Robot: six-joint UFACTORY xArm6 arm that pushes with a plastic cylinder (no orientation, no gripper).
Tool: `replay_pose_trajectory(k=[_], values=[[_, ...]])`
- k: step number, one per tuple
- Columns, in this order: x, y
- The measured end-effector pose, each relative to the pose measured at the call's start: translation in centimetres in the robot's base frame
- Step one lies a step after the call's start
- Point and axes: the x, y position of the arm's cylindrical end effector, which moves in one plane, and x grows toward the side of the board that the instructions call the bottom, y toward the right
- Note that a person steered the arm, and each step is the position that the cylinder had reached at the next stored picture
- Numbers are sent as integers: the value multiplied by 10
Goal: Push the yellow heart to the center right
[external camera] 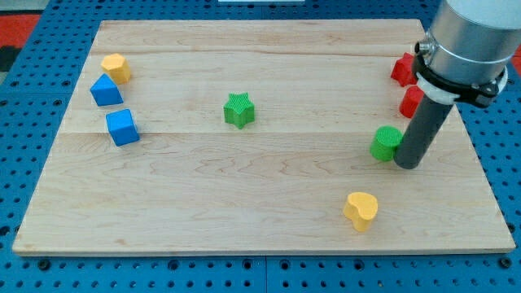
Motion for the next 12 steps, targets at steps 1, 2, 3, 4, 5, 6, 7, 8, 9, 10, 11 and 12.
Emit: replay_pose_trajectory(k=[1, 2, 3, 4, 5, 6, 7, 8, 9, 10, 11, 12], values=[[-26, -6], [-36, -43], [-27, -53], [3, 13], [41, 60], [91, 64], [128, 54], [128, 45], [128, -12], [126, -41], [116, -85], [95, -89]])
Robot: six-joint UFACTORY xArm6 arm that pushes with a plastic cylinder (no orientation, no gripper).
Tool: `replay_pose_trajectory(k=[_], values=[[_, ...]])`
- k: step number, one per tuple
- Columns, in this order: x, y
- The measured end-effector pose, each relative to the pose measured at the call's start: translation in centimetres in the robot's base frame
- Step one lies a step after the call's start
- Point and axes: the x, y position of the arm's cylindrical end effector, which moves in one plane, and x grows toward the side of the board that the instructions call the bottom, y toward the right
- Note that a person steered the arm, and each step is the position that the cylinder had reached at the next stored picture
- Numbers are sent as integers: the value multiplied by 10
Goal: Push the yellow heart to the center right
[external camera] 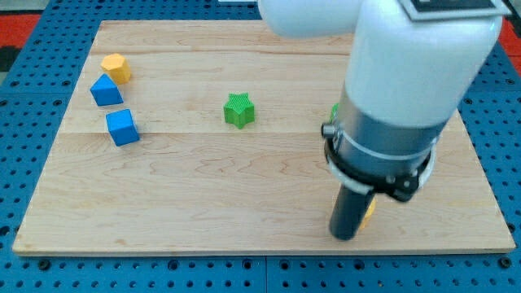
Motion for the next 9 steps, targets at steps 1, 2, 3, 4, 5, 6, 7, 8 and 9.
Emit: replay_pose_trajectory(k=[1, 2, 3, 4, 5, 6, 7, 8, 9], values=[[-34, 51], [-45, 65], [-50, 65], [-51, 44], [-63, 44], [-76, 53], [-89, 63], [-101, 92], [-111, 128]])
